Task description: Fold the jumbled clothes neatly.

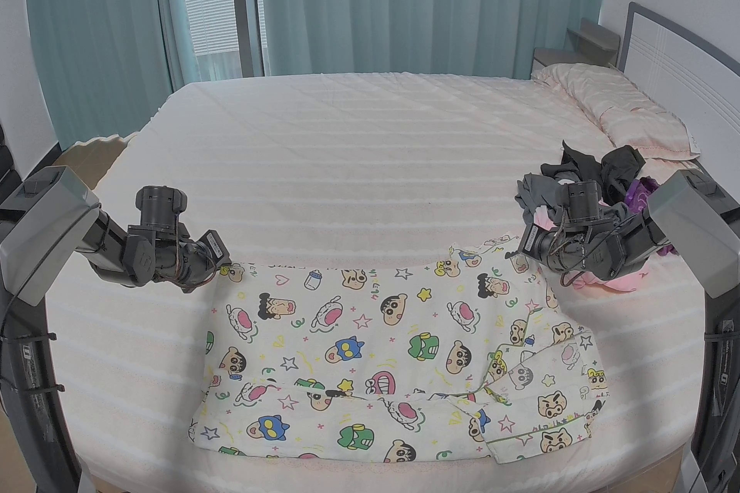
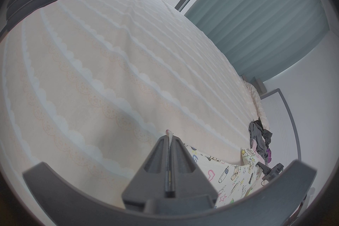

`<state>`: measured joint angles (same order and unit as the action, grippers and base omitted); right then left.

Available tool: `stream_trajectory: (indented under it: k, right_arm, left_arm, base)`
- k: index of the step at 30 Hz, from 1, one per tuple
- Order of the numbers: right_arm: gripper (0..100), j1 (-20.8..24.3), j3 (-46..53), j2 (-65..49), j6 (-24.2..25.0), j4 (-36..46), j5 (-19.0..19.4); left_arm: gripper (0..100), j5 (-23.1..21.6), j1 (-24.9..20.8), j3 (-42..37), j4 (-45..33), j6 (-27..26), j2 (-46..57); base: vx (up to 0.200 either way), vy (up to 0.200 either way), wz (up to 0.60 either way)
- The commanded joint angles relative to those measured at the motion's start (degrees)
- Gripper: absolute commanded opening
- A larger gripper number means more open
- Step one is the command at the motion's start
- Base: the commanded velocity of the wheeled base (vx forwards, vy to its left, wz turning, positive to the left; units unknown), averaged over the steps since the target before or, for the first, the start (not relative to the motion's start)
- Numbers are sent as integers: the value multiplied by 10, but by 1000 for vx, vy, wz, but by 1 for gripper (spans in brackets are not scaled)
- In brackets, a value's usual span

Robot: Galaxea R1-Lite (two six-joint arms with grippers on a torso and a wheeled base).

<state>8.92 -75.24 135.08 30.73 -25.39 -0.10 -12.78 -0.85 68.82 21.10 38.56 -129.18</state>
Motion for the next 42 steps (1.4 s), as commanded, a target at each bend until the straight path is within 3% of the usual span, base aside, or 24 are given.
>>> stream_trajectory:
  k: [1, 7, 17, 26, 28, 42]
  right_arm:
    - [0, 0, 17, -5, -1, -23, -1]
    - [0, -1, 40, -7, -1, -66, -1]
    - [0, -1, 72, -27, -13, -67, 3]
    - [0, 2, 92, -58, -38, -59, 33]
    - [0, -1, 111, -71, -55, -53, 55]
    - [0, -15, 198, -141, -76, -53, 81]
  left_arm:
    - [0, -3, 3, 4, 5, 1, -9]
    - [0, -21, 4, 4, 7, 2, -6]
    - [0, -21, 4, -7, 6, 1, 4]
    - [0, -21, 4, -28, 7, -3, 20]
    - [0, -21, 4, -37, 7, -5, 30]
    - [0, -22, 10, -117, 17, -41, 82]
  base:
    - [0, 0, 0]
    - [0, 0, 0]
    - [0, 0, 0]
    - [0, 0, 0]
    - [0, 0, 0]
    - [0, 0, 0]
